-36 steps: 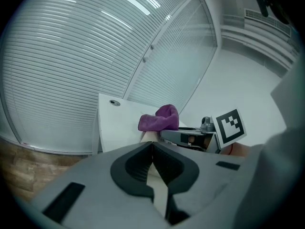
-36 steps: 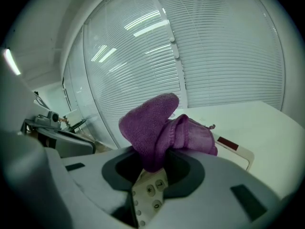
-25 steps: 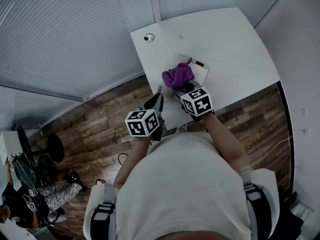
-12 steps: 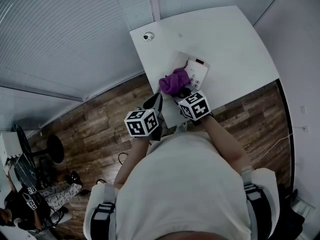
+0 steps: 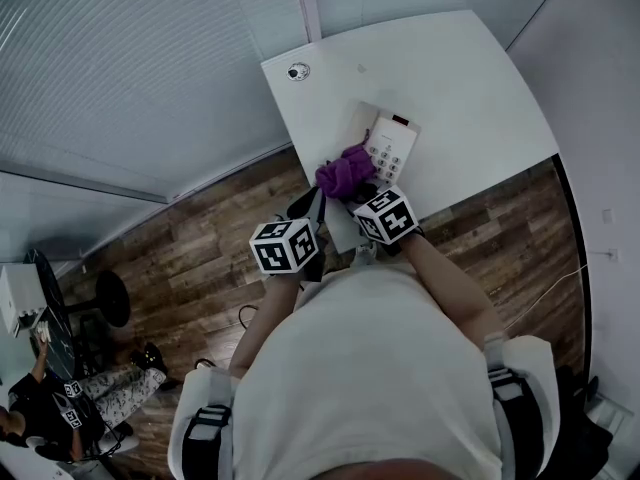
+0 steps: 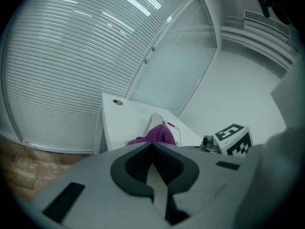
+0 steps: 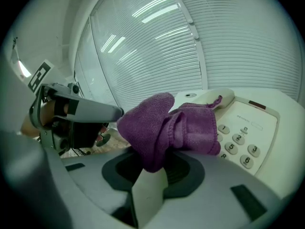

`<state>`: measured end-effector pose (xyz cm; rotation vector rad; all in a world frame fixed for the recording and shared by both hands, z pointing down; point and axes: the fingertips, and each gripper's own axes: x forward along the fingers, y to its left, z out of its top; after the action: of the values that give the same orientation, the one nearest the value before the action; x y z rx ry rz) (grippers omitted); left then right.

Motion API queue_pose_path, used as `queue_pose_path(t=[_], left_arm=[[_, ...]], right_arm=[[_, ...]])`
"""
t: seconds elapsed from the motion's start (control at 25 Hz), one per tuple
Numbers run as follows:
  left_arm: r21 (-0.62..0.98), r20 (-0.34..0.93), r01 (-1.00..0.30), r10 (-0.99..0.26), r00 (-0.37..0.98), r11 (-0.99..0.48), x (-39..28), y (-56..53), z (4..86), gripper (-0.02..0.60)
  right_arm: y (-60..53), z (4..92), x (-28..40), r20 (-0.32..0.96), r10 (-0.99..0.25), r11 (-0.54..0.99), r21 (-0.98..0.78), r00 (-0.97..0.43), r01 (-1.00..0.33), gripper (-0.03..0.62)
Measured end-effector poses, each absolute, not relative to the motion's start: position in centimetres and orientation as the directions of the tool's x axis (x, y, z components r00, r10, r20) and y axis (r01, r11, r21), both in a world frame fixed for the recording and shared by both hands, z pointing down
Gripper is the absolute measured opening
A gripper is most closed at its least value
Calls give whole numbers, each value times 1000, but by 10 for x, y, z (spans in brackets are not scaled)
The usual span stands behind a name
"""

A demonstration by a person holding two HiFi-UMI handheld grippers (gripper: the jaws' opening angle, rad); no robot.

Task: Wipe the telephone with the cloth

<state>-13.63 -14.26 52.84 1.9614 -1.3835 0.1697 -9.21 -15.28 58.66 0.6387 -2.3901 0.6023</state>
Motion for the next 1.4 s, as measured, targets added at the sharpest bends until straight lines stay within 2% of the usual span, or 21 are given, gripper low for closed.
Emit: queue_pose_path(t=[0.4, 0.84, 1.12, 1.4], left_arm=[[477, 493, -866, -771, 404, -149, -140, -128, 530, 20], [461, 492, -874, -775, 396, -154, -140, -138, 529, 20], [454, 483, -877, -784, 390, -157, -142, -152, 522, 20], [447, 476, -876, -781, 403, -180, -130, -172, 521, 20]], right_arm=[[-138, 592, -96, 650, -280, 787, -266, -706, -557, 120], [-133, 568, -95, 599, -282, 790, -298, -749, -535, 120], [-138, 540, -82, 560, -321, 797, -276, -764, -537, 120], [-160, 525, -47, 519, -411, 742, -287, -749, -606, 120]])
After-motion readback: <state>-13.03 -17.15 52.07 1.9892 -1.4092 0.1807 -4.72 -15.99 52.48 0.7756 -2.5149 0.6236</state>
